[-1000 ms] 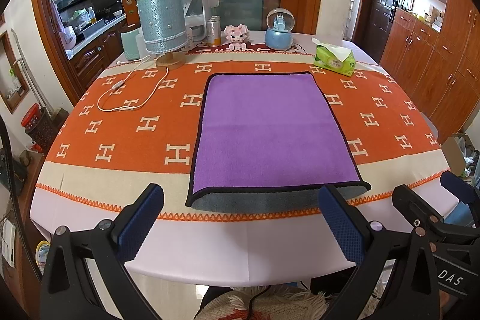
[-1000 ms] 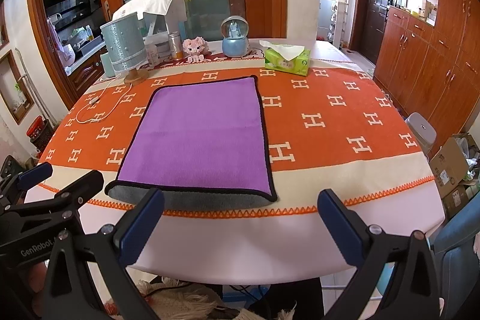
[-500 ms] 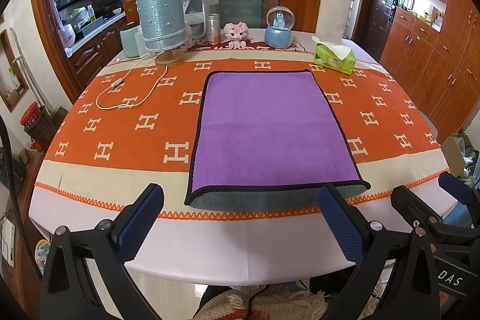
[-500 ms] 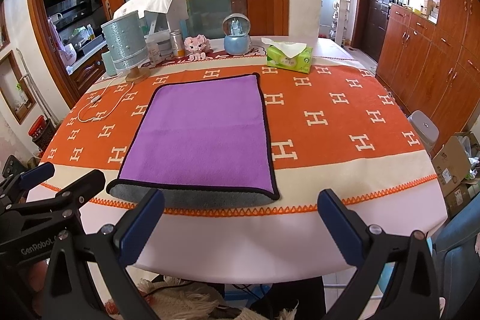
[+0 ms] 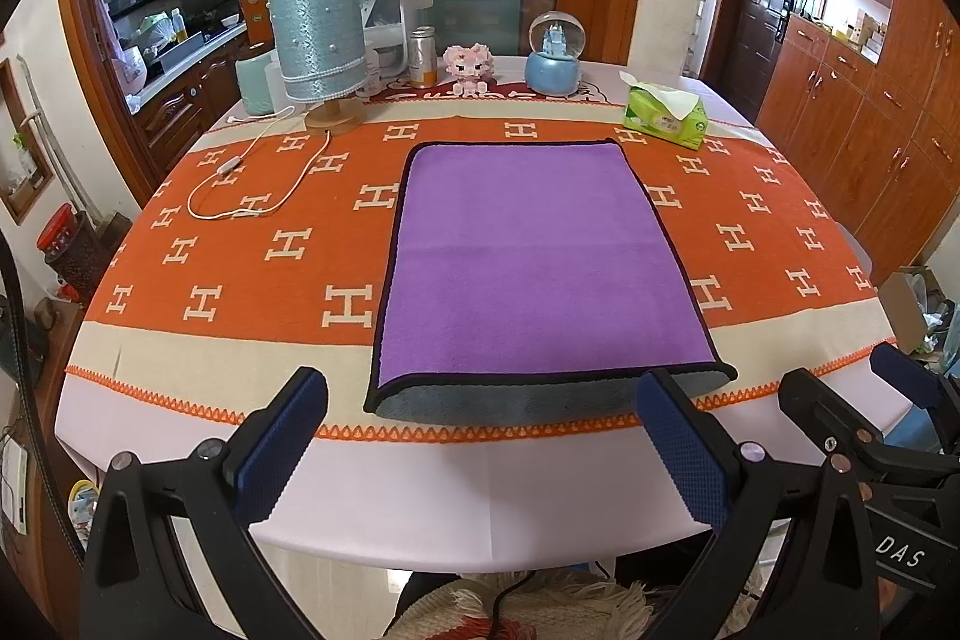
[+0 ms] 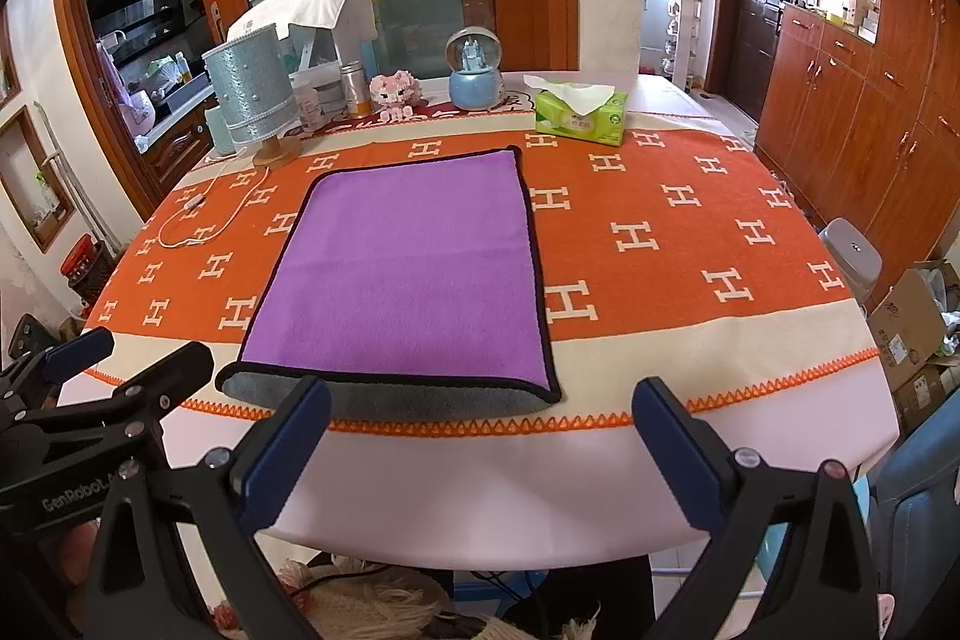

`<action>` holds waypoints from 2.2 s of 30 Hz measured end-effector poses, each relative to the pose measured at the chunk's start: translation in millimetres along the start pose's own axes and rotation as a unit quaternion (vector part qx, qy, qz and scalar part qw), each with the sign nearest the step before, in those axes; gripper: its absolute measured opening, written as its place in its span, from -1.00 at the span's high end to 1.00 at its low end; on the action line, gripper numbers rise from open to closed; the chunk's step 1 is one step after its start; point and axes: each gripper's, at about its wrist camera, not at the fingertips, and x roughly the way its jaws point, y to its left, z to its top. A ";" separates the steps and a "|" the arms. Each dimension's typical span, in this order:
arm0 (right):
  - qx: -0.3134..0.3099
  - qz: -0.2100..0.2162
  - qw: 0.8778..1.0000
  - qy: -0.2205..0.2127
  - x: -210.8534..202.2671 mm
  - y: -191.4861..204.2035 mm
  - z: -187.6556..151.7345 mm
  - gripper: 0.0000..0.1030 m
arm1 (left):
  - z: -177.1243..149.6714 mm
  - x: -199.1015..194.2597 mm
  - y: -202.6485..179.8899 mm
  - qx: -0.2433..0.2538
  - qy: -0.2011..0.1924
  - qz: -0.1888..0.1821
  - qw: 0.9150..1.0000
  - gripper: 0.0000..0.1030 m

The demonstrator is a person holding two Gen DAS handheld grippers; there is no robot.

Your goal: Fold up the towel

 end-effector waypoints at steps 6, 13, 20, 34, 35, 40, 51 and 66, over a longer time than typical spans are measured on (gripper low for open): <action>0.001 0.001 1.000 0.000 0.6 0.3 0.0 -0.90 | -0.7 1.1 -6.0 0.000 0.000 -0.002 1.000 -0.99; -0.001 0.002 1.000 -0.008 -0.9 -0.6 3.3 -0.88 | 4.9 2.3 -7.0 -0.002 -0.001 -0.005 1.000 -0.99; -0.002 -0.001 1.000 -0.021 -4.0 -3.5 7.4 -0.88 | 8.0 2.1 -4.8 -0.001 -0.004 -0.006 1.000 -0.99; -0.017 -0.002 0.999 -0.036 -3.6 -7.1 18.1 -0.78 | 15.6 5.1 6.1 0.014 -0.017 -0.005 1.000 -0.99; -0.019 -0.002 0.999 -0.036 -2.8 -8.3 19.5 -0.78 | 16.9 5.9 6.9 0.018 -0.019 -0.003 1.000 -0.99; -0.027 -0.009 0.999 -0.034 2.6 -17.4 25.4 -0.77 | 20.7 9.8 14.1 0.026 -0.030 0.007 0.999 -0.99; -0.029 -0.001 1.000 -0.008 33.1 -32.5 24.1 -0.76 | 24.5 41.5 34.4 0.034 -0.011 0.001 0.999 -0.99; -0.111 0.057 0.989 0.080 107.7 -37.3 -3.8 -0.40 | 2.2 113.6 58.3 0.107 0.048 -0.081 0.990 -0.94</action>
